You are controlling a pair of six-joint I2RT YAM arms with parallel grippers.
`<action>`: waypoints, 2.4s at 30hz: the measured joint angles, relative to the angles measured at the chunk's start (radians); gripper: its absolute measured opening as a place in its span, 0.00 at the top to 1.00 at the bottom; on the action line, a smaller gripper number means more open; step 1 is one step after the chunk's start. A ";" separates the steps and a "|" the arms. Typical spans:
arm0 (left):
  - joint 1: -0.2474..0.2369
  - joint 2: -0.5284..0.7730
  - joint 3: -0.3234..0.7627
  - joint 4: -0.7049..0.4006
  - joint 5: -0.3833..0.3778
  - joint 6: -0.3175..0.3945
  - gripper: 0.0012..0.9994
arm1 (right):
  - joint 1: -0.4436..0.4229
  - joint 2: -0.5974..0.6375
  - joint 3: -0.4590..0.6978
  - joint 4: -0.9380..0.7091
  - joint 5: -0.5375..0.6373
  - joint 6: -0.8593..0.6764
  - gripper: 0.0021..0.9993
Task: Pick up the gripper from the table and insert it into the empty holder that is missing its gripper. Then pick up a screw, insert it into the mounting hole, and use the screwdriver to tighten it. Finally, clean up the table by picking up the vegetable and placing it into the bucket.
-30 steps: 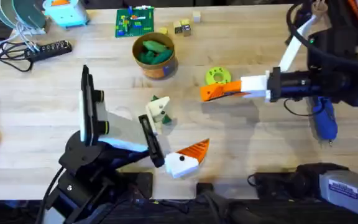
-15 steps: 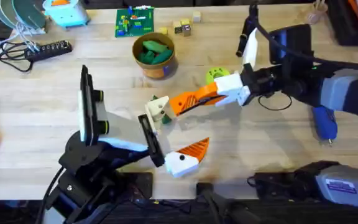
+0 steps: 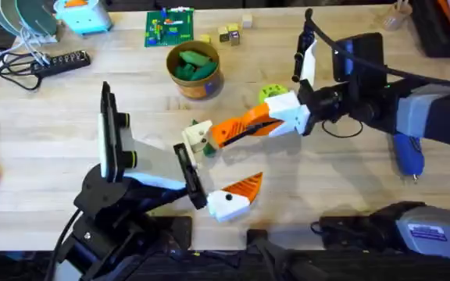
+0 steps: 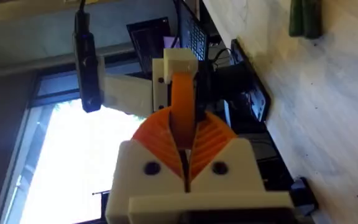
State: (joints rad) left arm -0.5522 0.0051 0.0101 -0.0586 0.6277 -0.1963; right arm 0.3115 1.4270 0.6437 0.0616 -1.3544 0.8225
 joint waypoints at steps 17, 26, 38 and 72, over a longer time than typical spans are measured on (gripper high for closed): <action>0.000 0.000 0.000 -0.001 0.001 -0.023 0.01 | 0.034 0.053 0.000 0.033 -0.009 0.070 0.99; 0.000 0.000 0.000 -0.002 0.000 -0.043 0.01 | 0.079 0.115 0.001 0.213 0.008 0.208 0.99; 0.001 0.009 0.000 -0.002 -0.044 -0.060 0.01 | 0.169 0.115 0.002 0.327 0.152 0.374 0.99; 0.006 0.006 0.000 0.000 -0.100 -0.050 0.01 | 0.247 0.116 0.004 0.453 0.341 0.481 0.63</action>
State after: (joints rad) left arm -0.5465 0.0116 0.0099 -0.0586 0.5282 -0.2462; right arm 0.5589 1.5425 0.6479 0.5150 -1.0134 1.3037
